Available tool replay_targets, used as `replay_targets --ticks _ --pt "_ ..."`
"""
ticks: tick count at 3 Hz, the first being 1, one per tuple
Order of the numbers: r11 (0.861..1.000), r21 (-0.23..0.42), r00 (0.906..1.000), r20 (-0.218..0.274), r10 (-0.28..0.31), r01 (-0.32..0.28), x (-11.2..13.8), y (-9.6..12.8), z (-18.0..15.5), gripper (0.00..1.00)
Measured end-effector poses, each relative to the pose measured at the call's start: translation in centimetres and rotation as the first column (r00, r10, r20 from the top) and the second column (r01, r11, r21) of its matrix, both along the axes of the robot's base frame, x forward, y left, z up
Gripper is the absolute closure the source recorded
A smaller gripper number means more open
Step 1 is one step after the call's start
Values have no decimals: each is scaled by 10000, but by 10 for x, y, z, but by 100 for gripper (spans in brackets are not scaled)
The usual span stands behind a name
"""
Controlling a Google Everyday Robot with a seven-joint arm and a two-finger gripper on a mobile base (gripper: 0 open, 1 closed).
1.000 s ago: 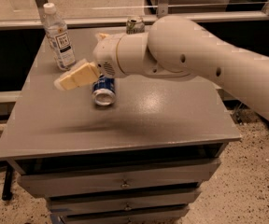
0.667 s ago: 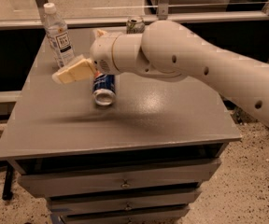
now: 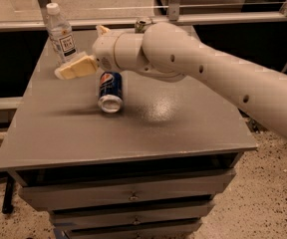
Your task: Move blue plastic bottle near 7up can
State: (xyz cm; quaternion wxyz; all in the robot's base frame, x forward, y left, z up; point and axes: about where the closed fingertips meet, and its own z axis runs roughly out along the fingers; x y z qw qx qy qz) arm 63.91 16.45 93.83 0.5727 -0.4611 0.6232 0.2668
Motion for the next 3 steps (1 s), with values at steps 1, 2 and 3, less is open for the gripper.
replay_targets --ticks 1,2,3 --pt "9999 65 9999 82 91 -92 15 8 -3 0" --pt "9997 79 9996 154 216 -217 28 16 -6 0" --pt "9994 130 9994 175 304 -306 45 24 -9 0"
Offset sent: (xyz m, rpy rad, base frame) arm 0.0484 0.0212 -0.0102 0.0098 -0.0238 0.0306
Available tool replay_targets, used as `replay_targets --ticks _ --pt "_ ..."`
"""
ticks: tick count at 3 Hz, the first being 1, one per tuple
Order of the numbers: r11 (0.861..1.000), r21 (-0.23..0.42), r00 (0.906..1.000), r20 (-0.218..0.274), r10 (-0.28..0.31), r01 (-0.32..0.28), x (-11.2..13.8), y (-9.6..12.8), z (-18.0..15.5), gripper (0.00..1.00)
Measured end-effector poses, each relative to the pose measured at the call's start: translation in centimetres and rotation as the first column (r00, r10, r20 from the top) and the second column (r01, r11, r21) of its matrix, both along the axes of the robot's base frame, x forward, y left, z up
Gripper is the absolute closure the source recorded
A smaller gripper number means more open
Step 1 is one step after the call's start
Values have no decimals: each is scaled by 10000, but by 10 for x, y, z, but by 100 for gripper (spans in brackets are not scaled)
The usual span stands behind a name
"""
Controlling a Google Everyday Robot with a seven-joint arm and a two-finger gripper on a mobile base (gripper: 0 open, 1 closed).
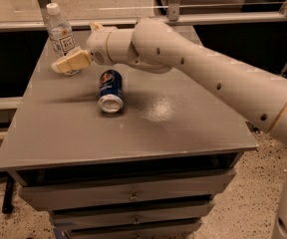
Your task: Move blue plastic bottle near 7up can
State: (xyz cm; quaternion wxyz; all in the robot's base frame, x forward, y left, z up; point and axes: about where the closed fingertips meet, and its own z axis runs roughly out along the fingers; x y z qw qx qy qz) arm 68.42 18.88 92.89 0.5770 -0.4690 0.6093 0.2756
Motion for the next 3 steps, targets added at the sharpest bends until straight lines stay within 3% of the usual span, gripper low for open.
replay_targets --ticks 2,3 --pt "9984 485 9995 -66 301 -298 25 35 -6 0" --pt "9966 687 9989 -107 458 -449 30 53 -8 15"
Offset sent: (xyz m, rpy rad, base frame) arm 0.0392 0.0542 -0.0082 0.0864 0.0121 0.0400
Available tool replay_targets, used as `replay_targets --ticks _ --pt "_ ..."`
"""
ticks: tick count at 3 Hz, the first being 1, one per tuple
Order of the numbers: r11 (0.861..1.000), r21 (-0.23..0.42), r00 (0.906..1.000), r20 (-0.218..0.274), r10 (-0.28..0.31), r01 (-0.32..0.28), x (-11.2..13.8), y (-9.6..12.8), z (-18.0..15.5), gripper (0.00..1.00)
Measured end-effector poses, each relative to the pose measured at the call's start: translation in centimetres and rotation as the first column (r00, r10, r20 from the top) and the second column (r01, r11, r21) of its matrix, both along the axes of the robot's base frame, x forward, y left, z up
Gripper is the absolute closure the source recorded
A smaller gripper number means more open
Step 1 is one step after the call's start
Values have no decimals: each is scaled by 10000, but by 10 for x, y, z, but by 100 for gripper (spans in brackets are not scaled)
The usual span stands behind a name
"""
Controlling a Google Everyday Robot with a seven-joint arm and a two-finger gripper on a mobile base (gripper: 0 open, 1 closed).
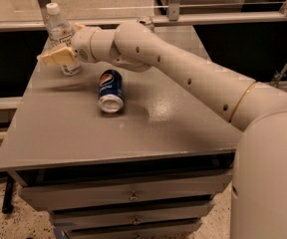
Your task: Move blue plastic bottle near 7up can
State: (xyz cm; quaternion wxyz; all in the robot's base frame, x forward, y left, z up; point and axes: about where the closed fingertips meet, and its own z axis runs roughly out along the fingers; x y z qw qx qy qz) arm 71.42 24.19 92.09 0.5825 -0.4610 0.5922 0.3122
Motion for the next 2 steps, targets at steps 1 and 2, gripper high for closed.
replay_targets --ticks 1,2 --pt "9998 182 9997 -248 -9 14 0 8 -1 38" --pt "9993 348 9987 -487 -143 160 -10 4 4 62"
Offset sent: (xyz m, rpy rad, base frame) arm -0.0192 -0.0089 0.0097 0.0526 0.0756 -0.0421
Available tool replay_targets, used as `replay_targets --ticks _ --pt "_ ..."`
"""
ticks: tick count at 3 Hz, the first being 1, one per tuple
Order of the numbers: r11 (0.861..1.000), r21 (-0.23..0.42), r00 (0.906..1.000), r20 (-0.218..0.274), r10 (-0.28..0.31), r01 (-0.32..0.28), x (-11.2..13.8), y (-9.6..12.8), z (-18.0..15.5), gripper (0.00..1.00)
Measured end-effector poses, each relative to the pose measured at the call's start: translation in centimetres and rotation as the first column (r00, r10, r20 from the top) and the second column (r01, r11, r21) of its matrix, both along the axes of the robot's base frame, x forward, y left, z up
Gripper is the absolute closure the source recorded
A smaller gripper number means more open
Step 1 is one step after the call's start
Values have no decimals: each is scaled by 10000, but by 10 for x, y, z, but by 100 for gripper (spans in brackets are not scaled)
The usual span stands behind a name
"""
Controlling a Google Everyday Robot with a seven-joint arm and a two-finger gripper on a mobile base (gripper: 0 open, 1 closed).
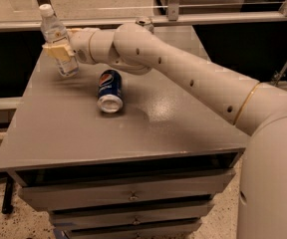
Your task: Move blue plastic bottle near 7up can
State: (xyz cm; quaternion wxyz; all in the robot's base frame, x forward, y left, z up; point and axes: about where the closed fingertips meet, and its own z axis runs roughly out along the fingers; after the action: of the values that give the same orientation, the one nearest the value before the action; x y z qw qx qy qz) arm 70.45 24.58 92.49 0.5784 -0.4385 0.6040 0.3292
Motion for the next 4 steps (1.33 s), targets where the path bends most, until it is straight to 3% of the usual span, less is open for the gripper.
replay_targets --ticks 1,2,3,4 --pt "9985 446 9995 -75 -315 318 -19 -19 16 85" --pt "9911 870 9948 73 -1016 1005 -47 -60 44 100" --pt "9678 766 9702 154 -2417 2399 -67 -131 59 100" --pt "9125 542 9121 414 -4078 4055 -80 -220 74 100"
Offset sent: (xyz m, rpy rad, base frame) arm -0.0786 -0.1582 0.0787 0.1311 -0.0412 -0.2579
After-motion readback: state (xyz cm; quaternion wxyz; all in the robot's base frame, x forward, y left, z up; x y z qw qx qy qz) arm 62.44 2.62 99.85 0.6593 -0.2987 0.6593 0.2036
